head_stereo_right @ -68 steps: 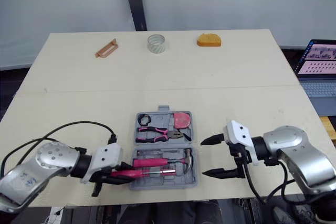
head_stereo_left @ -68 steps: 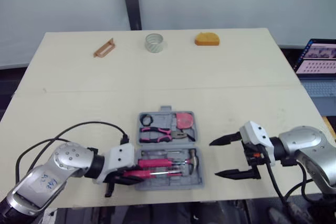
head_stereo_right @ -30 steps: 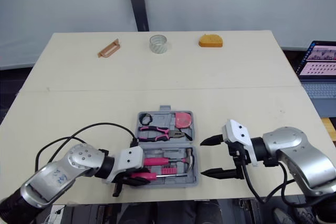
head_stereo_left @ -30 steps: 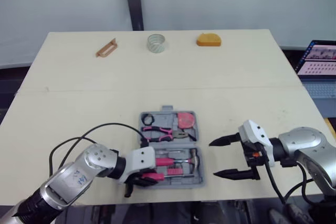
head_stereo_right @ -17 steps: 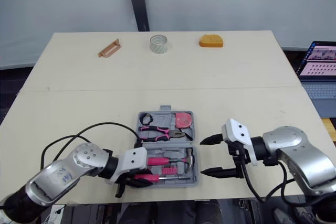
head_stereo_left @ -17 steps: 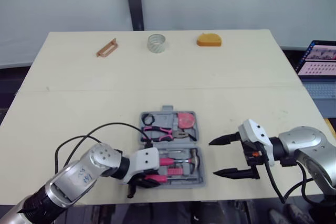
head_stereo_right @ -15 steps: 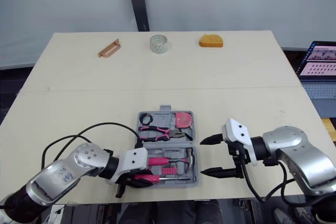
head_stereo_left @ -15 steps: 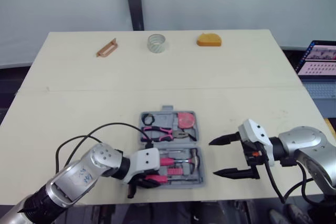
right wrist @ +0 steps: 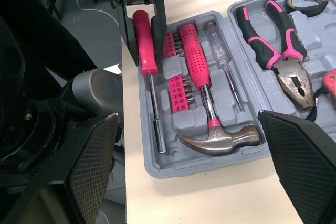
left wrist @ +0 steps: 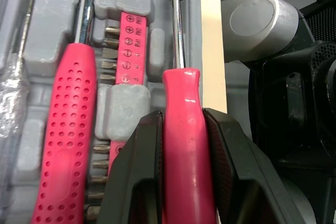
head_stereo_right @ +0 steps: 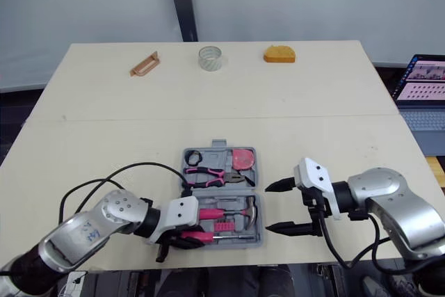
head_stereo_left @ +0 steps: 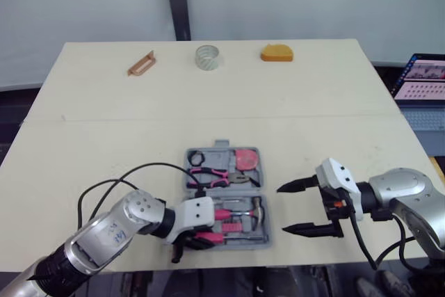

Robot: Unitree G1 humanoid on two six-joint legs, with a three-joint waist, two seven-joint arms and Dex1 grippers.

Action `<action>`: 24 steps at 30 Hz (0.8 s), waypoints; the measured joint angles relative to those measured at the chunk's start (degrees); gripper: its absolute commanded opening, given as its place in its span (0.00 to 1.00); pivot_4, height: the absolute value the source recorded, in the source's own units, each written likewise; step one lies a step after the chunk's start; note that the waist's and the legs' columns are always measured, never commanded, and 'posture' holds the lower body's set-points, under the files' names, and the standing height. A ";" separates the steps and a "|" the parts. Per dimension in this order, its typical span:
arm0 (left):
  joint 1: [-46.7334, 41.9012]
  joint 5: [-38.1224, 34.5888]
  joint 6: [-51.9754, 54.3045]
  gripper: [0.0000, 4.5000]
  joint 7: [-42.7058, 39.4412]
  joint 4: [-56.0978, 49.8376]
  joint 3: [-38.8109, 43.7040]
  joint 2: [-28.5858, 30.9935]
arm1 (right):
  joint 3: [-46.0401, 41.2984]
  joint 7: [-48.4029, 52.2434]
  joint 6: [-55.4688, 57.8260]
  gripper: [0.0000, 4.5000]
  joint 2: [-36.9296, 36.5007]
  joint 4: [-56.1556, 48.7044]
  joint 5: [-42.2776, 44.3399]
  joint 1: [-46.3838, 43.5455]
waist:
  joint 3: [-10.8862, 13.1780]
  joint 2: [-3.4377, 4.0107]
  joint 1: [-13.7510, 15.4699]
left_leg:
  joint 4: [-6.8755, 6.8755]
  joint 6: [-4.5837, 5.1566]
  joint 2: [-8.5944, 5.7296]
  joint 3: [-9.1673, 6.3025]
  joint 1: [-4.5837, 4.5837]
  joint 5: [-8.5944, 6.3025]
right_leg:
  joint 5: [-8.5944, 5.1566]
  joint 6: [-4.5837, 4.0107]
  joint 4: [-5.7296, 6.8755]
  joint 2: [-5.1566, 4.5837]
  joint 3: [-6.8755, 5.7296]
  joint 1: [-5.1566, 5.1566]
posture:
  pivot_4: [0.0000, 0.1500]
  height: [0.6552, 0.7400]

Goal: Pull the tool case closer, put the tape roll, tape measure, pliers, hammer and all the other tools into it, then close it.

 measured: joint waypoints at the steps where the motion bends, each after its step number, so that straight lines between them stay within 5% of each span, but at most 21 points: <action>1: 0.00 0.02 0.06 0.15 0.14 0.00 -0.17 -0.02 | 0.00 0.00 -0.01 1.00 0.00 0.00 -0.01 0.02 | 0.00 0.00 0.00 | 0.00 0.00 0.00 0.00 0.00 0.00 | 0.00 0.00 0.00 0.00 0.00 0.00 | 1.00 1.00; 24: -0.45 0.22 2.73 0.15 2.98 0.22 -2.26 -1.70 | 0.00 -0.05 -0.46 1.00 0.00 0.01 -0.14 0.65 | 0.00 0.00 0.02 | 0.05 0.02 0.00 0.00 -0.01 -0.01 | 0.00 0.00 0.02 0.00 0.00 0.01 | 1.00 1.00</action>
